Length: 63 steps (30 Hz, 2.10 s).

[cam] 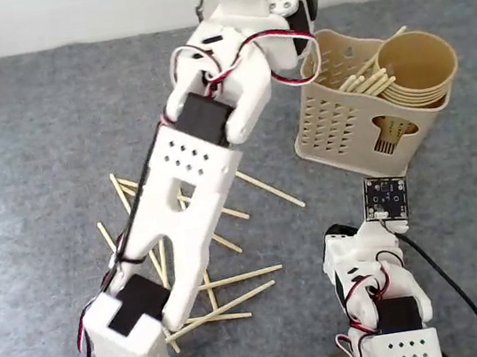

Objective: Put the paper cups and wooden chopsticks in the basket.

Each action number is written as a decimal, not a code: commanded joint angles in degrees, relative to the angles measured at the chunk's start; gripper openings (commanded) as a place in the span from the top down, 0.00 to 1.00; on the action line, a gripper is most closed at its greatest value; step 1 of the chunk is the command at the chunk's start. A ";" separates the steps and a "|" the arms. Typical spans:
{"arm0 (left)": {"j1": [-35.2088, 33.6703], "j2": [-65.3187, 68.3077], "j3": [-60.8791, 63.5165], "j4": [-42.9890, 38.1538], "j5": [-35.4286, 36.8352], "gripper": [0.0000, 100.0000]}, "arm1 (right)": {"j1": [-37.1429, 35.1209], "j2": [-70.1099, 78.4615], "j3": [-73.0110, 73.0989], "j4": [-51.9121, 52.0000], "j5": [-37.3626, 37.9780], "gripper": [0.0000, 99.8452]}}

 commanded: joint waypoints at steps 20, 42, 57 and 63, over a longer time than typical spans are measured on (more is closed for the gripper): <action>5.10 6.24 -2.86 5.27 -5.10 0.90 | 0.31 -1.27 0.62 0.22 0.00 0.99; -0.70 -26.73 -2.51 52.04 -5.19 0.90 | 0.31 -1.27 0.62 0.22 0.00 0.99; -24.53 -31.30 15.96 67.08 -7.74 0.90 | 0.31 -1.27 0.62 0.22 0.00 0.99; -30.07 -31.30 36.53 55.03 -11.34 0.83 | 0.31 -1.27 0.62 0.22 0.00 0.99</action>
